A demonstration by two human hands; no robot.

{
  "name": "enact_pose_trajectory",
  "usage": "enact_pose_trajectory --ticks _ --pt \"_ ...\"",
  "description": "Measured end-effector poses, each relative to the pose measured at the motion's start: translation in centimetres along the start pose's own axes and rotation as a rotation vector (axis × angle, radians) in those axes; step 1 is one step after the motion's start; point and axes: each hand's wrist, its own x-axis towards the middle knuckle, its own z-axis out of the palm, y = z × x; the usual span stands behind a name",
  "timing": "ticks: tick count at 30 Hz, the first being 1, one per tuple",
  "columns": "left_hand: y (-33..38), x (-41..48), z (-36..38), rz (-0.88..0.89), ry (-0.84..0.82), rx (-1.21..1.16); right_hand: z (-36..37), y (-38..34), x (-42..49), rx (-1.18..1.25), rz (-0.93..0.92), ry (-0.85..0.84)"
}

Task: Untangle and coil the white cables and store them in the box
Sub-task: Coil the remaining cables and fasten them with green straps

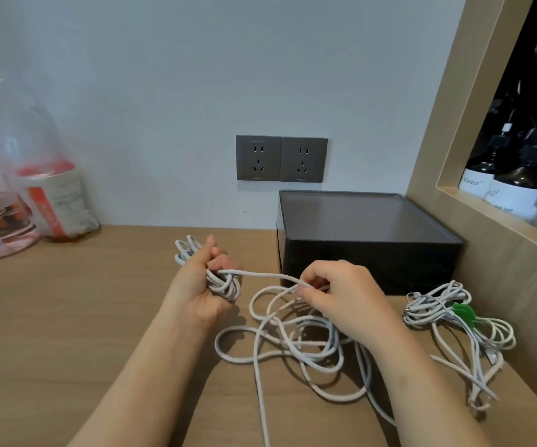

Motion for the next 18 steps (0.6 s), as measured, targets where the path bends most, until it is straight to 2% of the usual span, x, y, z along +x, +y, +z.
enact_pose_trajectory --ticks 3,6,8,10,13,16,18 --pt "0.2 -0.3 0.0 0.031 -0.011 0.009 -0.6 0.6 0.0 -0.15 0.026 0.04" --pt "0.5 -0.5 0.0 0.121 -0.02 0.155 -1.2 1.2 -0.2 -0.154 0.075 -0.037" --pt "0.5 -0.9 -0.1 0.258 -0.057 0.463 -1.4 1.4 -0.3 -0.121 0.074 -0.067" --pt "0.0 -1.6 -0.1 0.366 -0.135 0.853 -1.4 1.5 -0.3 -0.045 0.042 -0.027" --pt "-1.4 -2.5 0.2 0.416 -0.206 1.402 -1.2 1.4 -0.2 0.037 -0.017 0.07" --pt "-2.4 -2.8 0.3 0.393 -0.258 1.769 -0.9 1.4 -0.2 0.068 -0.092 0.13" --pt "-2.7 -2.7 0.1 0.441 -0.256 1.958 -0.7 1.2 -0.2 0.09 -0.118 0.129"
